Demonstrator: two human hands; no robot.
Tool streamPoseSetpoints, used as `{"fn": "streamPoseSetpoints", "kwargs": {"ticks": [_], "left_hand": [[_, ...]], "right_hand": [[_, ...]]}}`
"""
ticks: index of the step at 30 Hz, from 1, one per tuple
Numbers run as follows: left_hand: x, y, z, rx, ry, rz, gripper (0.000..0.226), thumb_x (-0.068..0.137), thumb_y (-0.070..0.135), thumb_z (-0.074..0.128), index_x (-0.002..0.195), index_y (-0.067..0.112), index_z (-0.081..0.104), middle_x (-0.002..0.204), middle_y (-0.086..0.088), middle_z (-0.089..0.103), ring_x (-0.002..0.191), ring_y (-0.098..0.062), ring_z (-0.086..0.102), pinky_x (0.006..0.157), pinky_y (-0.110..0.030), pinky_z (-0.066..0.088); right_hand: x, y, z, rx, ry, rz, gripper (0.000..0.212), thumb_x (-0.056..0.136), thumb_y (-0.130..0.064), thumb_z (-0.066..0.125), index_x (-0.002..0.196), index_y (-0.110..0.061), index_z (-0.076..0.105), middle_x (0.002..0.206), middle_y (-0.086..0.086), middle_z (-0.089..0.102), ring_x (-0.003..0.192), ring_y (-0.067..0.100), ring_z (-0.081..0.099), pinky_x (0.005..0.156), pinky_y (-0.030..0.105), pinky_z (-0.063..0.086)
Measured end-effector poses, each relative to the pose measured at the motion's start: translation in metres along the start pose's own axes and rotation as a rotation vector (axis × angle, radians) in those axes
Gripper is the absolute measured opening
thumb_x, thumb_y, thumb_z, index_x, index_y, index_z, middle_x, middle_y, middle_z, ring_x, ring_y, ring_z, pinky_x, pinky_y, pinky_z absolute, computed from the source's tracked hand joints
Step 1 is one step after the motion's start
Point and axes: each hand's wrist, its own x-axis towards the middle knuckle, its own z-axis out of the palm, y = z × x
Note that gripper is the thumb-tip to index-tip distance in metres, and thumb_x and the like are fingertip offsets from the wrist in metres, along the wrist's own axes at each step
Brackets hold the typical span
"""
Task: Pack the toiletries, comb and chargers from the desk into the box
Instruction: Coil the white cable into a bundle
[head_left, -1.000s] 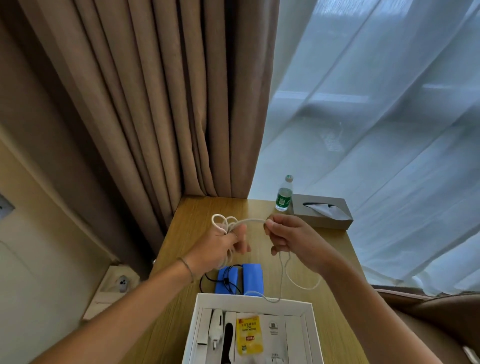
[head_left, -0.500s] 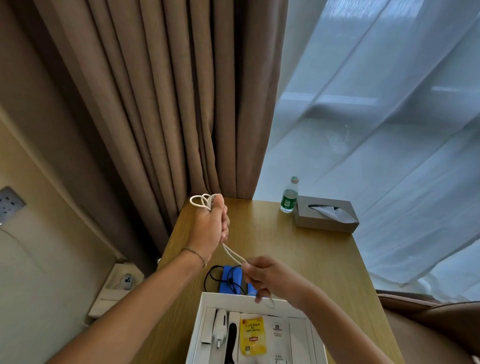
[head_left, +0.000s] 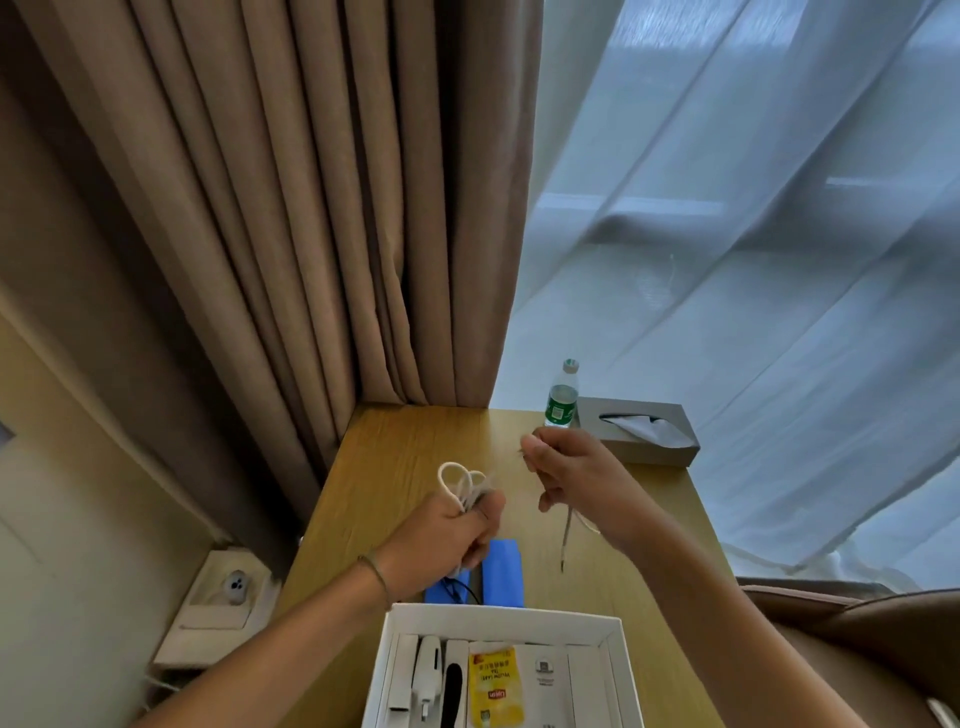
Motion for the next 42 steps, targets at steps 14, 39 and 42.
{"fn": "streamPoseSetpoints", "kwargs": {"ticks": [14, 39, 42], "left_hand": [[0.023, 0.007, -0.034, -0.628, 0.503, -0.116, 0.051, 0.099, 0.053, 0.044, 0.068, 0.014, 0.053, 0.051, -0.002, 0.047, 0.041, -0.015, 0.046, 0.044, -0.028, 0.046], [-0.013, -0.019, -0.025, 0.778, -0.333, -0.183, 0.023, 0.087, 0.039, 0.071, 0.069, 0.026, 0.068, 0.074, 0.002, 0.066, 0.051, -0.002, 0.052, 0.046, -0.016, 0.043], [-0.018, -0.023, -0.019, 0.522, -0.343, -0.206, 0.024, 0.092, 0.036, 0.064, 0.07, 0.029, 0.072, 0.068, 0.005, 0.067, 0.05, -0.002, 0.053, 0.051, -0.017, 0.046]], "right_hand": [[-0.032, 0.045, 0.081, 0.076, -0.284, 0.318, 0.037, 0.107, -0.029, 0.045, 0.073, -0.016, 0.054, 0.056, -0.007, 0.045, 0.049, 0.008, 0.043, 0.062, 0.027, 0.047], [-0.046, 0.048, 0.017, -0.251, -0.349, 0.25, 0.03, 0.103, -0.029, 0.052, 0.076, -0.021, 0.062, 0.059, -0.013, 0.048, 0.057, 0.007, 0.047, 0.07, 0.032, 0.047], [-0.046, 0.039, 0.005, 0.001, -0.278, 0.196, 0.027, 0.105, -0.021, 0.049, 0.084, -0.012, 0.063, 0.059, -0.008, 0.042, 0.055, 0.009, 0.04, 0.065, 0.027, 0.044]]}}
